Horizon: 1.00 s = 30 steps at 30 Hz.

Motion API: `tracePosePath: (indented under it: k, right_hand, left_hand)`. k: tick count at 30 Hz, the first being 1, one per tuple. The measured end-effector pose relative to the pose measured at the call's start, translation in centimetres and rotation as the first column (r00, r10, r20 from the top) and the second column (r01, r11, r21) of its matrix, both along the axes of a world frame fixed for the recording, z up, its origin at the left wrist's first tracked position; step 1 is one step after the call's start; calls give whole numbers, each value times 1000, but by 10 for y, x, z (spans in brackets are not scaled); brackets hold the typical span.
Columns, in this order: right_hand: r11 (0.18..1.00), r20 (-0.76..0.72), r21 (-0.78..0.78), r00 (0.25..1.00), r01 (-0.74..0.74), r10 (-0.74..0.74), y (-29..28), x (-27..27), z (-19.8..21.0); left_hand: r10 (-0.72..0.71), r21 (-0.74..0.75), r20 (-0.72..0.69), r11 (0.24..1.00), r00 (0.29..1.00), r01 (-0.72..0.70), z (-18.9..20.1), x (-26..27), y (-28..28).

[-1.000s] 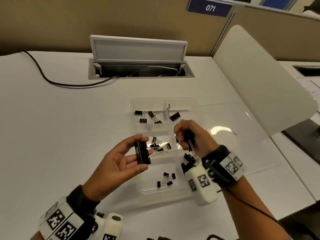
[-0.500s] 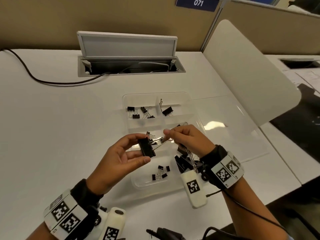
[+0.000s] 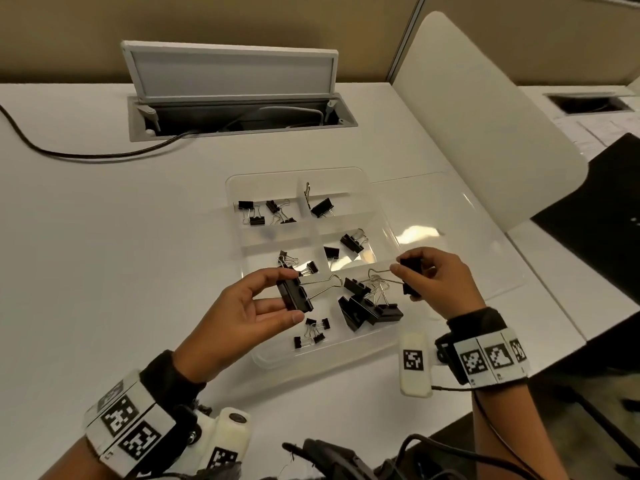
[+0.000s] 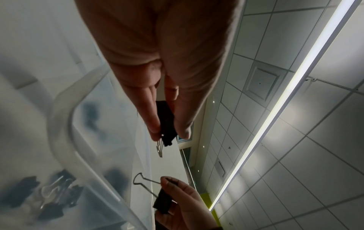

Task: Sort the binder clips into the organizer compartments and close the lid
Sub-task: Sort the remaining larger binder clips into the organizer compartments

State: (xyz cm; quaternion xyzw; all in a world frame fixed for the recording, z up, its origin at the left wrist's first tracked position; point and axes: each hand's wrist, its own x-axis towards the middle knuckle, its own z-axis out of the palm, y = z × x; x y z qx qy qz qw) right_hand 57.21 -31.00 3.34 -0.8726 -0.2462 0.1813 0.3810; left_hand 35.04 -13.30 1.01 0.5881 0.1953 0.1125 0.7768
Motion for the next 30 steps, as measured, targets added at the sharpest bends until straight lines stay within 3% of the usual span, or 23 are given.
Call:
tracePosePath:
  k: [6, 11, 13, 16, 20, 23, 26, 30]
  right_hand:
    - [996, 146, -70, 988, -47, 57, -13, -15, -7]
    - [997, 211, -7, 975, -71, 71, -13, -26, 3]
    - [988, 139, 32, 980, -149, 143, -6, -34, 8]
    - [950, -119, 143, 948, -278, 296, 7, -51, 8]
    - [914, -172, 251, 915, -317, 365, 16, -56, 8]
    - [950, -126, 202, 956, -237, 265, 11, -36, 13]
    - [990, 7, 37, 991, -137, 137, 6, -13, 11]
    - [967, 44, -196, 983, -165, 176, 4, -2, 8]
  left_hand:
    - [-75, -1, -26, 997, 997, 75, -3, 5, -5]
    - [-157, -13, -54, 988, 986, 157, -2, 5, -8]
    - [-207, -12, -47, 978, 977, 206, -1, 4, -9]
    - [-287, 5, -22, 958, 958, 287, 1, 5, -12]
    - [-353, 40, 23, 935, 935, 352, -1, 5, -13]
    - [-275, 136, 33, 954, 961, 268, -5, 1, -4]
    - [-67, 200, 54, 978, 996, 54, -5, -3, 11]
    - [179, 251, 61, 949, 982, -188, -8, -11, 30]
